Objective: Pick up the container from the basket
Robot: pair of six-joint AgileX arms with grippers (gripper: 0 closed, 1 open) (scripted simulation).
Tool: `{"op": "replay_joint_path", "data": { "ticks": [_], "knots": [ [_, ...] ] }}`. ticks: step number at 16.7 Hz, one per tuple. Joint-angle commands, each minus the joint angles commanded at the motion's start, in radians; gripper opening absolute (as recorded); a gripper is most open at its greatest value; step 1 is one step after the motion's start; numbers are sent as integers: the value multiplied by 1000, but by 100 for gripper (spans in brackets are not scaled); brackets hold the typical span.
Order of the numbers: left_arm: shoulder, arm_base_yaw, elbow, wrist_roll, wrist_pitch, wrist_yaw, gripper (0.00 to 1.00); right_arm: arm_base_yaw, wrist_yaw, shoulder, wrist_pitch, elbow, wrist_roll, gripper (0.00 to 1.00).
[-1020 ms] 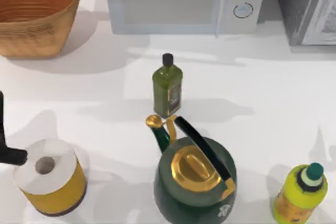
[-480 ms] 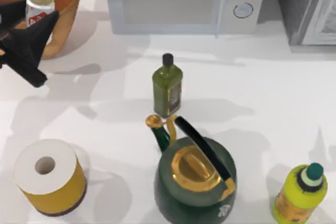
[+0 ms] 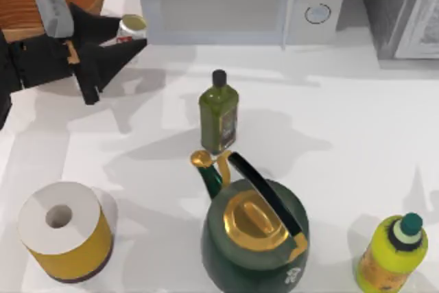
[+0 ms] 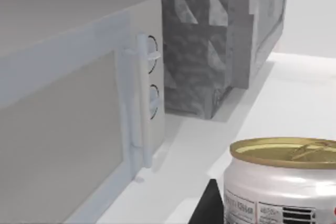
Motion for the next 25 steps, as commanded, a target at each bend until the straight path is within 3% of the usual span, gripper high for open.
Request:
{"op": "replay_joint_path", "data": {
  "ticks": [4, 7, 15, 25],
  "knots": [
    [330, -37, 145, -13, 151, 173, 0, 0, 0, 0, 0, 0, 0, 100],
    [487, -74, 228, -19, 230, 258, 0, 0, 0, 0, 0, 0, 0, 100],
    [554, -112, 280, -22, 274, 299, 0, 0, 0, 0, 0, 0, 0, 100],
    [554, -112, 280, -22, 274, 299, 75, 0, 0, 0, 0, 0, 0, 100]
  ]
}}
